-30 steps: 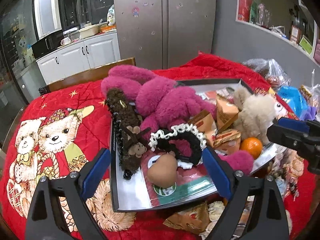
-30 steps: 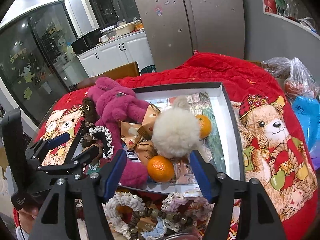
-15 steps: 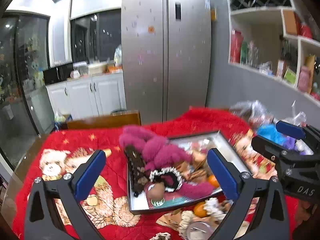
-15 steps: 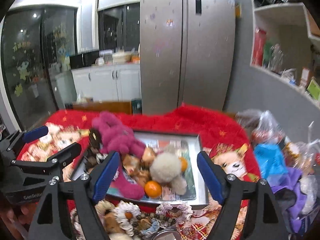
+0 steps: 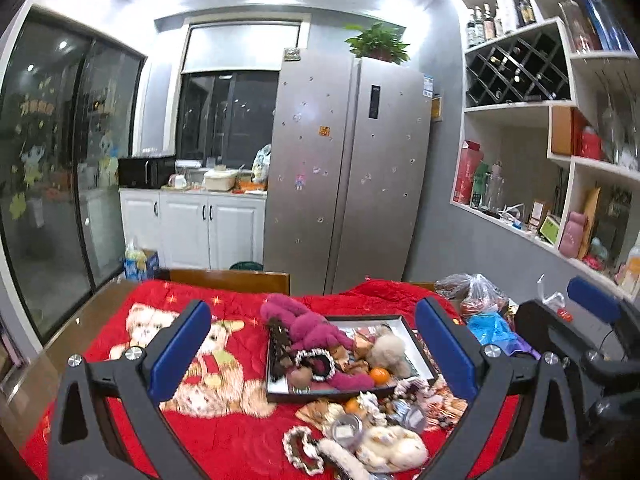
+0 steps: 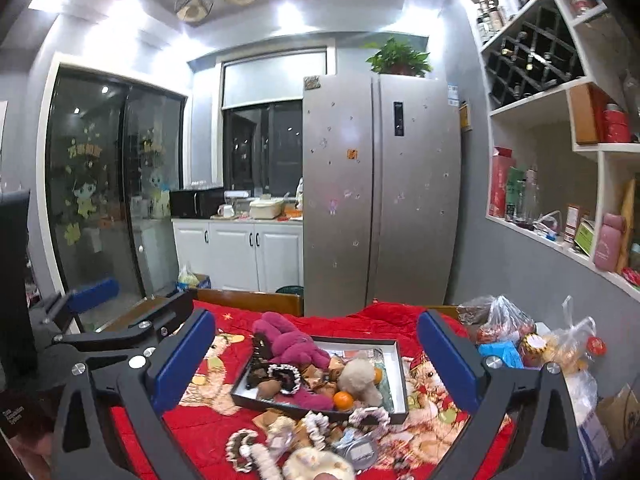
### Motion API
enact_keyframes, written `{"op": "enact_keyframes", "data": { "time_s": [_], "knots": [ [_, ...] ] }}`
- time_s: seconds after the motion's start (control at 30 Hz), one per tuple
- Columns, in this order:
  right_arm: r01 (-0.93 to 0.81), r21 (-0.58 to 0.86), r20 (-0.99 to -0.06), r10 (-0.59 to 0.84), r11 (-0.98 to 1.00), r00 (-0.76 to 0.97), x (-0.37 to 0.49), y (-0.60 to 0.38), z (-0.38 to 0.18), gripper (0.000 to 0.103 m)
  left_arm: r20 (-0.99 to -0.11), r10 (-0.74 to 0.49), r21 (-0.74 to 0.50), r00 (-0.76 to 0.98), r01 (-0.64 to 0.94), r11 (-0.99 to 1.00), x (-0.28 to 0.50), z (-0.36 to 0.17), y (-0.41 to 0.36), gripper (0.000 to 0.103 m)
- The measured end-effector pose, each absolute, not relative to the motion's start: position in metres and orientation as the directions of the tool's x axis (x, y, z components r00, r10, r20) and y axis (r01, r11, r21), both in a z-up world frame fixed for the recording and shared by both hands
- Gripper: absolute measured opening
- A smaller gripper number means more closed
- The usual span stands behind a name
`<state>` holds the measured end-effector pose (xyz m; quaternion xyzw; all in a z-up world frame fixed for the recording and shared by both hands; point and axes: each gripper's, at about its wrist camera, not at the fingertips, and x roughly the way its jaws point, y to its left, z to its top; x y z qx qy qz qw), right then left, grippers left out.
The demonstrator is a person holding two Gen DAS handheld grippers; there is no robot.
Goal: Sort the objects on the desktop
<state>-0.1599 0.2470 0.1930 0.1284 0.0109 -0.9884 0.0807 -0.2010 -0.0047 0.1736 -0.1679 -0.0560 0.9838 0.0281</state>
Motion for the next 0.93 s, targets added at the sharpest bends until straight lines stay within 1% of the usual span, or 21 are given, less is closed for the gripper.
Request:
{"op": "enact_keyframes", "data": {
  "time_s": [0.1,0.17,0.23,0.37,0.43,0.5,0.7,0.83,0.93],
  "knots": [
    [0.135,-0.004,-0.275,-0.129,-0.991,-0.953,-0.149,0.243,0.193,0.103,-0.349,0.034,-0.097,-0.937,0.000,-0.995,-0.198,0.171,-0.005,0.103],
    [0.119,-0.015,-0.306,-0.108,-0.993,-0.946,-0.149,0.239,0.191,0.103,-0.376,0.033,-0.080,-0.926,-0.004,-0.997,-0.203,0.166,-0.005,0.103],
    [0.117,-0.027,-0.315,-0.102,-0.993,-0.943,-0.153,0.238,0.187,0.103,-0.402,0.028,-0.071,-0.915,0.000,-0.997,-0.210,0.161,-0.006,0.103],
    [0.109,-0.049,-0.354,-0.085,-0.993,-0.931,-0.166,0.238,0.180,0.103,-0.432,0.056,-0.090,-0.900,-0.019,-0.996,-0.222,0.153,-0.007,0.103],
    [0.084,-0.066,-0.357,-0.055,-0.994,-0.932,-0.172,0.240,0.178,0.103,-0.443,0.062,-0.088,-0.895,-0.025,-0.996,-0.226,0.151,-0.006,0.103],
    [0.052,-0.062,-0.363,-0.026,-0.997,-0.931,-0.177,0.245,0.177,0.103,-0.446,0.054,-0.071,-0.894,-0.025,-0.997,-0.229,0.150,-0.004,0.103],
    [0.036,-0.046,-0.382,-0.016,-0.998,-0.924,-0.186,0.249,0.173,0.103,-0.431,0.032,-0.036,-0.902,-0.018,-0.999,-0.230,0.149,0.001,0.103],
    [0.056,-0.011,-0.397,-0.047,-0.998,-0.917,-0.192,0.253,0.171,0.103,-0.442,0.049,-0.045,-0.895,-0.033,-0.998,-0.234,0.148,-0.001,0.103],
    [0.051,-0.016,-0.401,-0.040,-0.999,-0.915,-0.194,0.254,0.169,0.103,-0.448,0.042,-0.032,-0.893,-0.031,-0.999,-0.237,0.145,0.001,0.103]
  ]
}}
